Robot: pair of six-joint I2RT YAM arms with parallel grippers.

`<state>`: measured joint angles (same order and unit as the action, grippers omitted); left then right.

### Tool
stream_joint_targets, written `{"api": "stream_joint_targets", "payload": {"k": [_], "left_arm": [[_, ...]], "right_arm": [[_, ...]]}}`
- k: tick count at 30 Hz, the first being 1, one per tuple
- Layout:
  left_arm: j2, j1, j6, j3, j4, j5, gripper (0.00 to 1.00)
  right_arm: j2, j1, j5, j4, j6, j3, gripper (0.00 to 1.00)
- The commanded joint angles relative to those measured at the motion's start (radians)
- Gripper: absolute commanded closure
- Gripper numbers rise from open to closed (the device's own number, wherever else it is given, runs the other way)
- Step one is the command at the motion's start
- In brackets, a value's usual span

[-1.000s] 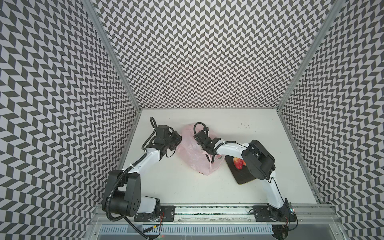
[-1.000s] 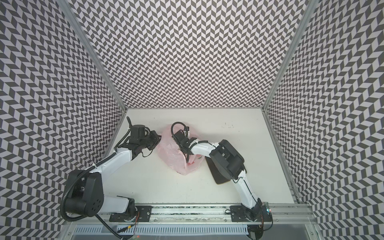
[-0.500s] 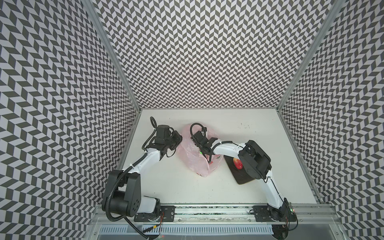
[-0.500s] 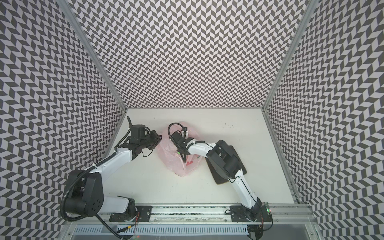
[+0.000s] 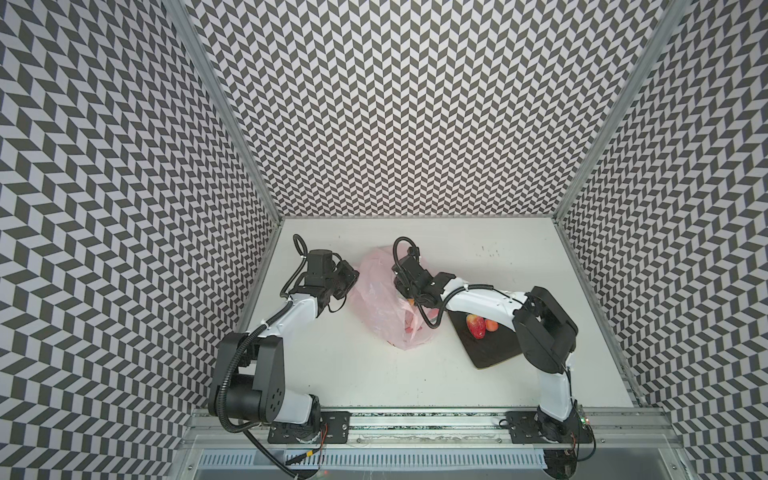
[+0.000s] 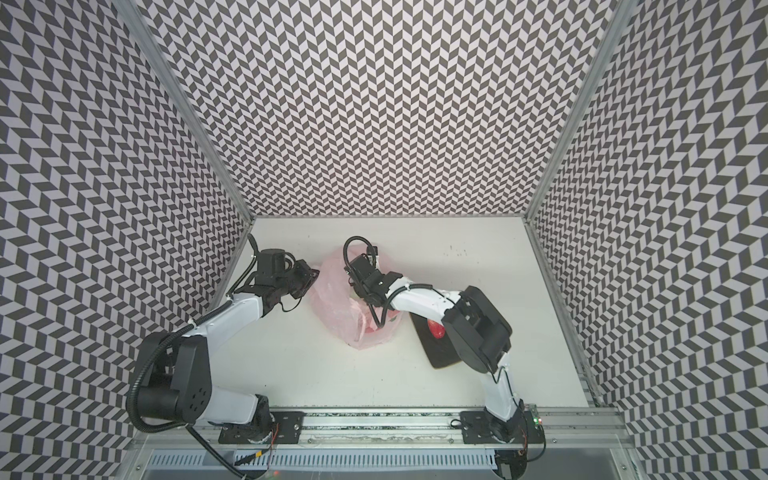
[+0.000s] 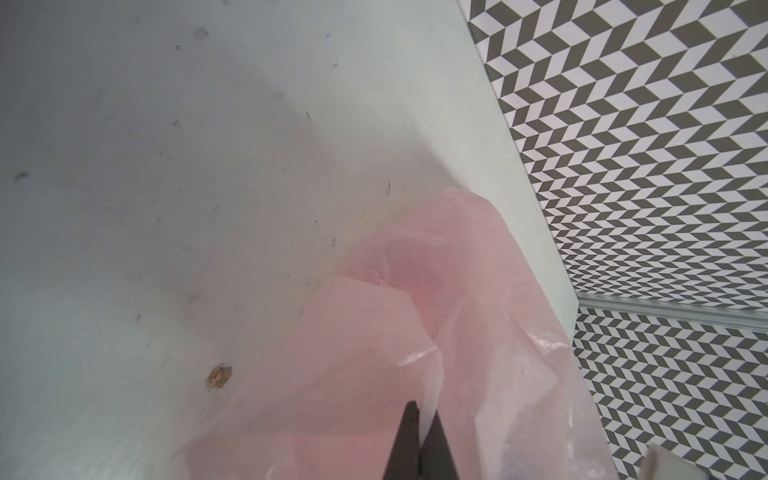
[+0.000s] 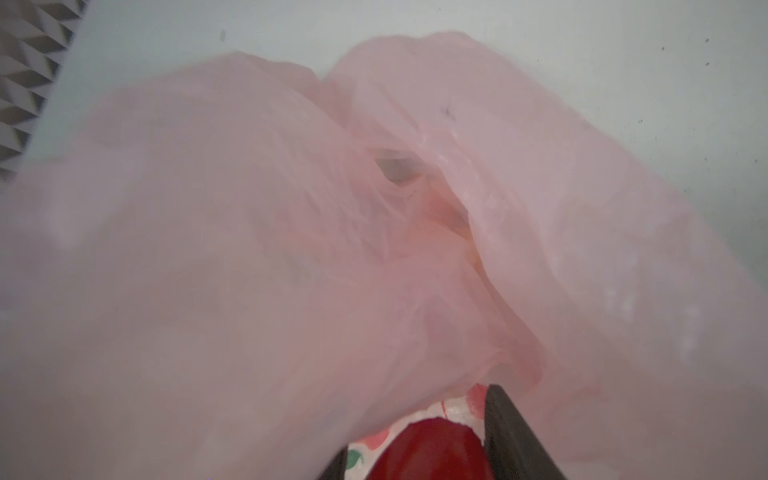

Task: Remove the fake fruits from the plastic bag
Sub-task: 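Close the right gripper on a red fruit inside the bag and lift, then lower the red fruit onto the dark tray and open the right gripper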

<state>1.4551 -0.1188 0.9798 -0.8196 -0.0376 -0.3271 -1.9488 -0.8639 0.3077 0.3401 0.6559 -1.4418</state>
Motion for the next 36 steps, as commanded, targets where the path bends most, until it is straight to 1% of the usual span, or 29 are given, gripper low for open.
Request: {"api": "stream_joint_targets", "payload": {"k": [1,8,12,16,20,22,27,30,34,36], "left_arm": [[0.020,0.008,-0.018,-0.039,0.028,-0.004,1.00],[0.047,0.035,-0.018,-0.057,0.038,-0.013,1.00],[0.060,0.041,-0.018,-0.068,0.039,-0.015,1.00],[0.072,0.041,-0.015,-0.073,0.041,-0.020,1.00],[0.077,0.041,-0.012,-0.070,0.041,-0.025,1.00],[0.075,0.042,-0.012,-0.067,0.041,-0.024,1.00],[0.071,0.041,-0.017,-0.069,0.037,-0.024,1.00],[0.072,0.042,-0.018,-0.071,0.033,-0.027,1.00],[0.071,0.041,-0.018,-0.071,0.032,-0.031,1.00],[0.069,0.041,-0.018,-0.070,0.032,-0.031,1.00]], "right_arm": [[0.085,-0.008,-0.055,-0.041,-0.013,0.045,0.63],[0.235,-0.007,-0.027,0.009,-0.025,0.143,0.63],[0.354,-0.007,0.003,0.047,-0.020,0.232,0.63],[0.467,-0.002,0.073,0.099,0.017,0.326,0.63],[0.582,0.043,0.152,0.117,0.039,0.448,0.62],[0.638,0.097,0.164,0.115,0.050,0.523,0.62],[0.775,0.309,0.133,0.148,0.111,0.687,0.62],[0.836,0.408,0.131,0.174,0.148,0.748,0.61],[0.883,0.517,0.100,0.198,0.211,0.824,0.60],[0.886,0.555,0.062,0.178,0.227,0.869,0.60]]}}
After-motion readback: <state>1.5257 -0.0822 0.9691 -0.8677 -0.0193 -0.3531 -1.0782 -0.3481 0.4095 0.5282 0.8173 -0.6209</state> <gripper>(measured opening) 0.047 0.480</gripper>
